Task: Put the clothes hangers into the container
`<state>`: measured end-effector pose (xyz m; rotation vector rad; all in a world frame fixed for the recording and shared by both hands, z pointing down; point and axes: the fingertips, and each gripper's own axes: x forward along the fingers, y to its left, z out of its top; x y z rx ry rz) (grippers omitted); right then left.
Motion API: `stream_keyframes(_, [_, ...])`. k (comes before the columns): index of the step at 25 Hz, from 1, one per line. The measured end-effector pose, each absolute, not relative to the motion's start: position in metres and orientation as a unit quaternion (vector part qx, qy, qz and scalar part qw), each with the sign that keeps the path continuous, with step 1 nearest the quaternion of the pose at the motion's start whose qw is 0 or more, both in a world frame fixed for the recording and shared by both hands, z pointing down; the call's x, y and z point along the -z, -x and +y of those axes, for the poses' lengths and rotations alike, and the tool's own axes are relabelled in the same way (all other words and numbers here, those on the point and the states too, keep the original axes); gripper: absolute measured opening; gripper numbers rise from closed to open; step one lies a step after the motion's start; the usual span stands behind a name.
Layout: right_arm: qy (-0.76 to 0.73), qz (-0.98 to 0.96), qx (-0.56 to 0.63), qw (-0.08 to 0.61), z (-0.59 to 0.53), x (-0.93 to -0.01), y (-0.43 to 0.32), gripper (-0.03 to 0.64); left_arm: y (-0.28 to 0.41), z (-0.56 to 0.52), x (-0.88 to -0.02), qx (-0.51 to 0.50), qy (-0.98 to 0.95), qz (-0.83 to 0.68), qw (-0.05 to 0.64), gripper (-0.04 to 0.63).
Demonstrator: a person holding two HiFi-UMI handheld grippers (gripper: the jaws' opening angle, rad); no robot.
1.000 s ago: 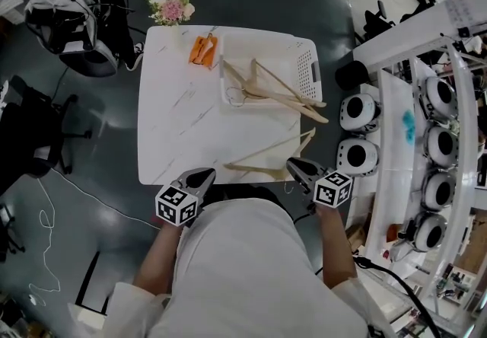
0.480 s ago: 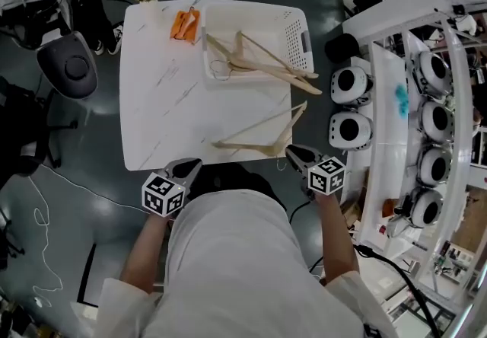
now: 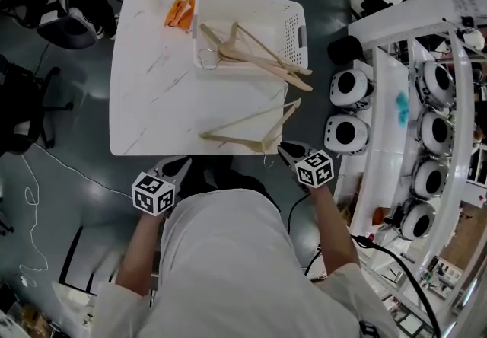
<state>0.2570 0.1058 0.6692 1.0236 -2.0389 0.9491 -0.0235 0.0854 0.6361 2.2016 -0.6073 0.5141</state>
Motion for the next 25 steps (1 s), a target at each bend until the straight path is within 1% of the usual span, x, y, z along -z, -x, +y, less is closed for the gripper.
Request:
stream_keyframes(3, [-0.343,-0.792,-0.342,0.372,0.113,-0.686,-0.252,0.023,0.012,0.103,-0.639,-0.203,-0.856,-0.253,0.402,0.003])
stream_keyframes(5, [-0.313,-0.8,-0.335,0.387,0.118,-0.699,-0.244,0.025,0.004,0.114,-0.641,-0.203,-0.849,-0.263,0.411,0.003])
stream_keyframes(10, [-0.24,-0.818,-0.316,0.416,0.125,-0.731,-0.213,0.067,-0.003,0.138,-0.638,-0.199,-0.833,-0.293,0.424,0.003])
stream_keyframes(15, [-0.205,-0.825,-0.268,0.453,0.115,-0.766,-0.184,0.086,0.013,0.161,-0.642,-0.197,-0.809,-0.337,0.439,0.003])
stream_keyframes(20, [-0.167,-0.82,-0.213,0.504,0.102,-0.799,-0.163,0.124,0.032,0.182,-0.649,-0.194,-0.786,-0.375,0.452,0.003])
stream_keyframes(25, [-0.137,-0.807,-0.184,0.544,0.105,-0.827,-0.155,0.127,0.043,0.198,-0.655,-0.184,-0.768,-0.402,0.464,0.003])
